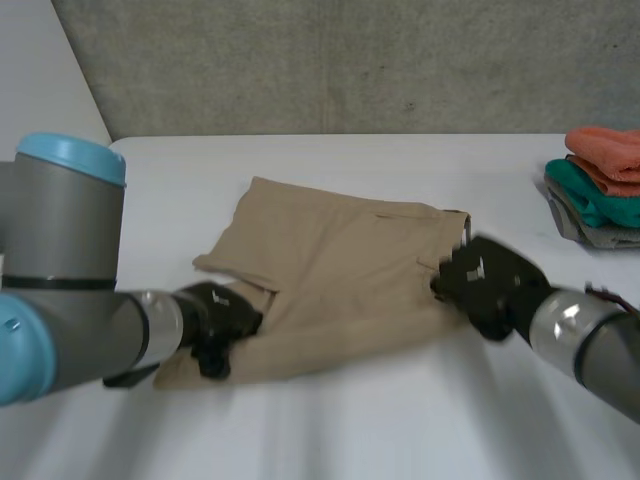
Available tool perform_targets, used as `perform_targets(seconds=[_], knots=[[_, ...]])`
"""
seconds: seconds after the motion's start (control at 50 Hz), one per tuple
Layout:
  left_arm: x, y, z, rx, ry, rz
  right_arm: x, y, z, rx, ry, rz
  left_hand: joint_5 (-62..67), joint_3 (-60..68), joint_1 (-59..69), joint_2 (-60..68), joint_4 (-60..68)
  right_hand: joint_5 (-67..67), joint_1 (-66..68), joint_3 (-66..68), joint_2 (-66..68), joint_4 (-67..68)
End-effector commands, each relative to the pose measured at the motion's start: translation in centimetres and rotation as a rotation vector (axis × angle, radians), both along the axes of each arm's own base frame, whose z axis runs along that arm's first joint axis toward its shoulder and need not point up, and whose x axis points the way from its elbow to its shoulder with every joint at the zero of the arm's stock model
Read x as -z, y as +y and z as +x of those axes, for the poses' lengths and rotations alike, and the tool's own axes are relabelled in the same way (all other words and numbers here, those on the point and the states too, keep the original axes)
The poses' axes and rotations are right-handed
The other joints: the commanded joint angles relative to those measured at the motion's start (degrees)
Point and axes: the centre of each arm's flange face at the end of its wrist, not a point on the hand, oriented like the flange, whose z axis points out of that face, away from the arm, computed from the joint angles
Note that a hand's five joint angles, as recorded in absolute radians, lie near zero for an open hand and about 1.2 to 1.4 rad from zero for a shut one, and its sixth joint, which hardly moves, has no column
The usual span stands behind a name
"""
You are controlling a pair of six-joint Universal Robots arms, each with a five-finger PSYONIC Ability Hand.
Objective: Fold the laundry.
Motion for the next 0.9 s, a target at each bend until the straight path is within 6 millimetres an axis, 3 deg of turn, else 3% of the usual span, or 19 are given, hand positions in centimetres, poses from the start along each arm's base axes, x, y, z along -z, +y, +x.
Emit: perform_targets(seconds=[0.02, 0.12, 0.2, 0.36, 0.46, 0.6, 0.72, 0.8, 0.82, 0.86, 0.88, 0.9], knots=[[0.2, 6.0, 0.6, 0.182, -0.090, 0.112, 0.7, 5.3, -3.1, -0.216, 0.334, 0.230, 13.5, 12.1, 13.9, 11.7, 11.5, 11.7, 15.4, 11.7, 12.2, 11.3], [0.1, 6.7, 0.5, 0.213, -0.112, 0.115, 0.8, 4.7, -2.4, -0.225, 0.280, 0.199, 13.5, 12.1, 13.9, 11.7, 11.5, 11.7, 15.4, 11.7, 12.2, 11.3], [-0.9, 5.2, -0.2, 0.195, -0.103, 0.023, 1.4, 3.2, -1.3, -0.184, 0.207, 0.181, 13.5, 12.1, 13.9, 11.7, 11.5, 11.7, 15.4, 11.7, 12.2, 11.3], [-1.9, -1.4, -3.0, 0.114, -0.074, -0.253, 1.8, -1.2, 0.2, -0.003, 0.075, 0.109, 13.5, 12.1, 13.9, 11.7, 11.5, 11.7, 15.4, 11.7, 12.2, 11.3], [-1.6, -5.9, -5.9, 0.108, -0.028, -0.406, 2.5, -4.9, 1.5, 0.126, -0.037, -0.007, 12.7, 11.3, 13.1, 10.8, 10.6, 11.7, 15.4, 11.7, 12.2, 11.3], [-0.9, -10.7, -8.4, 0.061, 0.005, -0.529, 3.1, -9.1, 2.7, 0.250, -0.120, -0.204, 13.2, 11.8, 13.6, 11.3, 11.1, 11.7, 15.4, 11.7, 12.2, 11.3], [0.4, -12.6, -10.0, 0.058, 0.034, -0.574, 4.2, -11.5, 3.7, 0.257, -0.164, -0.324, 11.7, 10.3, 12.1, 9.8, 9.6, 11.7, 15.4, 11.7, 12.2, 11.3], [1.3, -13.2, -11.2, 0.068, 0.062, -0.611, 5.4, -12.9, 4.2, 0.260, -0.167, -0.366, -5.9, -7.3, -5.5, -7.8, -8.0, 11.7, 15.4, 11.7, 12.2, 11.3], [1.6, -13.5, -11.6, 0.068, 0.065, -0.630, 5.8, -13.6, 4.3, 0.264, -0.172, -0.378, -24.4, -25.9, -24.0, -26.3, -26.5, 4.8, 8.5, 4.9, 5.4, 4.5], [1.8, -13.6, -11.8, 0.060, 0.070, -0.645, 6.2, -14.2, 4.4, 0.275, -0.178, -0.389, -46.5, -48.0, -46.2, -48.4, -48.6, -31.9, -28.2, -31.8, -31.3, -32.2], [1.9, -13.7, -11.9, 0.052, 0.071, -0.653, 6.4, -14.6, 4.4, 0.284, -0.182, -0.394, -56.3, -57.8, -55.9, -58.2, -58.4, -55.1, -51.4, -55.0, -54.5, -55.4], [1.9, -13.9, -11.9, 0.027, 0.067, -0.665, 6.9, -15.1, 4.4, 0.309, -0.186, -0.393, -56.5, -57.9, -56.1, -58.3, -58.5, -58.3, -54.6, -58.3, -57.8, -58.7]])
